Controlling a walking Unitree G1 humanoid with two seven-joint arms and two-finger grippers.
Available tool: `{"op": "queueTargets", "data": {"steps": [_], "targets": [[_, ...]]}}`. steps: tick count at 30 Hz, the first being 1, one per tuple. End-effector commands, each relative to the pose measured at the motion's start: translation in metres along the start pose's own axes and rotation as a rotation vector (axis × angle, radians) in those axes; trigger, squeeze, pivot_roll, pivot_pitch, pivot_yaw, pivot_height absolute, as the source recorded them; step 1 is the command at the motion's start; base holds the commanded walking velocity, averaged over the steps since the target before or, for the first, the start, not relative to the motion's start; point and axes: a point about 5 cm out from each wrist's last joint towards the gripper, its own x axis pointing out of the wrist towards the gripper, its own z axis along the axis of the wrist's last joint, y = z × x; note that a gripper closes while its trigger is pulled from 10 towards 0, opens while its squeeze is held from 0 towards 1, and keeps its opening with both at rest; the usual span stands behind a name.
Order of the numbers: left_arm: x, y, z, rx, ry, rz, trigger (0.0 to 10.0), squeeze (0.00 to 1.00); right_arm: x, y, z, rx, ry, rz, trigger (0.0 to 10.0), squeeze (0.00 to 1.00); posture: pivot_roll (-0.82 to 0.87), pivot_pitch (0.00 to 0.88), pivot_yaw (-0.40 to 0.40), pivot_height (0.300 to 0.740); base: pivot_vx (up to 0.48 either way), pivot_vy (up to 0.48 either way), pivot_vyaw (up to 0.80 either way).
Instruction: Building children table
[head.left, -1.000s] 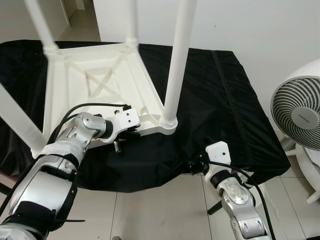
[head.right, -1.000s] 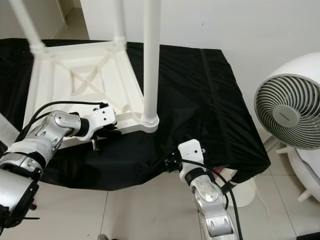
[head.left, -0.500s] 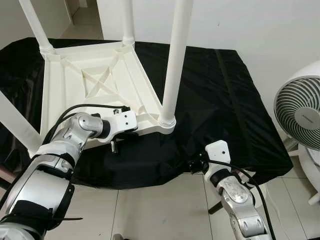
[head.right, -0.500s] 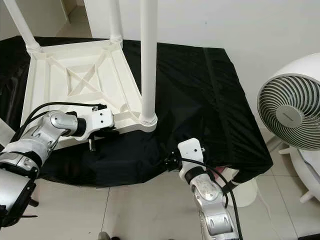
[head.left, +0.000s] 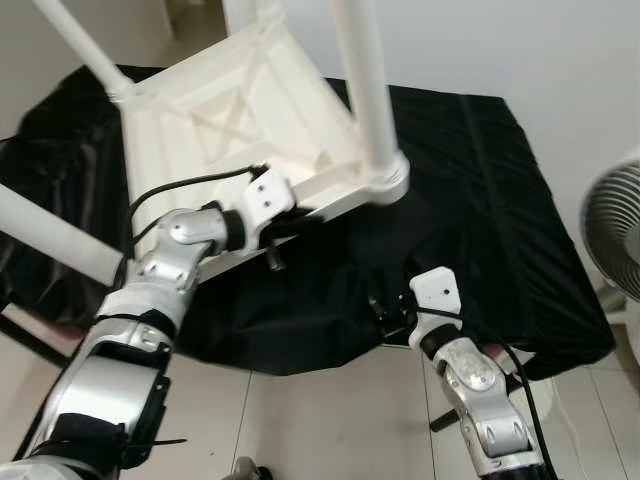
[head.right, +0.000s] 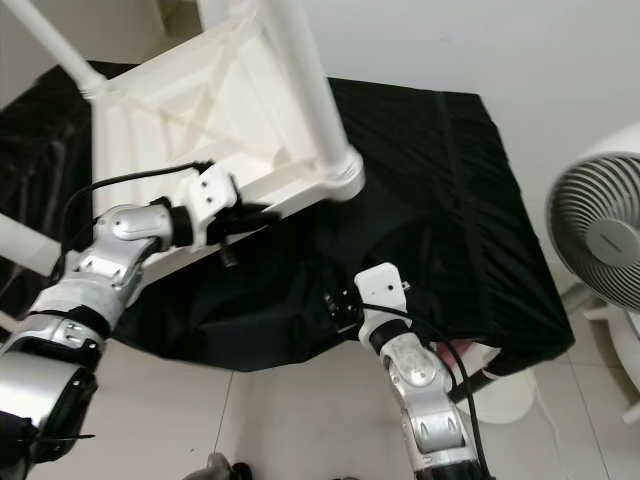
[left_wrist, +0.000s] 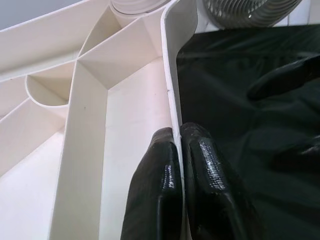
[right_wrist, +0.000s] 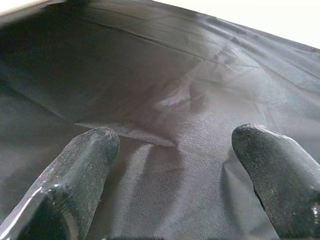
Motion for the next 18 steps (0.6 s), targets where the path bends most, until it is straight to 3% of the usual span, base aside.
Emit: {"op": "queueTargets", "data": {"steps": [1, 2, 3, 10, 18], "targets": [[0.016, -0.008, 0.033, 0.063, -0.198, -0.073, 7.9, 0.0, -0.002, -0.003, -0.008, 0.004, 0.032, -0.003, 10.0, 0.0, -0.12, 0.09, 0.007, 0.74, 0.0, 0.0, 0.0], [0.019, -0.011, 0.035, 0.069, -0.207, -0.093, 9.6, 0.0, -0.002, -0.003, -0.008, 0.004, 0.032, -0.003, 10.0, 0.0, -0.13, 0.087, 0.008, 0.74, 0.0, 0.0, 0.0], [0.021, -0.014, 0.037, 0.077, -0.214, -0.113, 10.0, 0.0, -0.002, -0.003, -0.008, 0.002, 0.032, -0.003, 10.0, 0.0, -0.13, 0.087, 0.008, 0.74, 0.0, 0.0, 0.0], [0.025, -0.021, 0.051, 0.046, -0.285, -0.17, 10.0, 0.0, -0.002, -0.002, -0.008, 0.003, 0.03, -0.001, 10.0, 0.0, -0.13, 0.087, 0.01, 0.74, 0.0, 0.0, 0.0], [0.026, -0.024, 0.091, -0.068, -0.479, -0.29, 10.0, 0.0, 0.0, -0.003, -0.007, 0.002, 0.025, -0.001, 10.0, 0.0, -0.13, 0.091, 0.014, 0.74, 0.0, 0.0, 0.0]]}}
